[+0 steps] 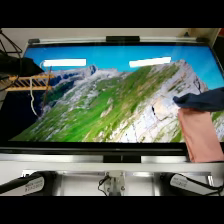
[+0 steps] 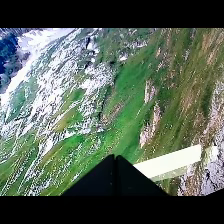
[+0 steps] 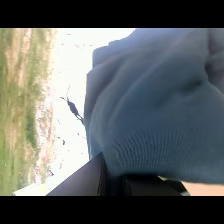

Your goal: Fold the shirts.

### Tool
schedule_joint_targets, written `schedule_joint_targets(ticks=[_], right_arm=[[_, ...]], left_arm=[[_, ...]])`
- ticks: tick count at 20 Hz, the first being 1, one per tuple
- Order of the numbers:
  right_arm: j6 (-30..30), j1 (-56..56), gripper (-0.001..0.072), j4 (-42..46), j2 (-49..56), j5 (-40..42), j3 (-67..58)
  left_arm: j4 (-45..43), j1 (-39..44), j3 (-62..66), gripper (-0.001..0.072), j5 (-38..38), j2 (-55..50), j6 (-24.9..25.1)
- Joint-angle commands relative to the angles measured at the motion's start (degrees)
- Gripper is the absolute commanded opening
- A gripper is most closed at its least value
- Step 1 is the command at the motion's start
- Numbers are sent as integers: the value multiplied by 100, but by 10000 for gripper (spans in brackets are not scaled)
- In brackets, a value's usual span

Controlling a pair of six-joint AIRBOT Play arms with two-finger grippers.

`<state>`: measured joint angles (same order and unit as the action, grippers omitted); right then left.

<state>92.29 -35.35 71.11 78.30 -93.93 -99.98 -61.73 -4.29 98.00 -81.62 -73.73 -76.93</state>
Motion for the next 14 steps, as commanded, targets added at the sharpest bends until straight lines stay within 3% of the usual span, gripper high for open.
schedule_joint_targets(ticks=[1, 3, 7, 11, 14], right_arm=[[-35, -162, 70, 485, -17, -728, -4], [-120, -162, 70, 1088, -22, -1298, 7], [-55, -162, 70, 2164, -297, -1283, 468], [-153, -164, 70, 3086, -745, -1279, 1996], [-24, -345, 70, 3230, -890, -1010, 2970]], left_arm=[[0, 4, -2, 28, -11, 0, 4], [0, 4, -2, 28, -11, 0, 46], [0, 4, 0, 28, -13, 2, 74], [0, 4, -2, 28, -52, 0, 85], [0, 4, 0, 28, -50, 0, 83]])
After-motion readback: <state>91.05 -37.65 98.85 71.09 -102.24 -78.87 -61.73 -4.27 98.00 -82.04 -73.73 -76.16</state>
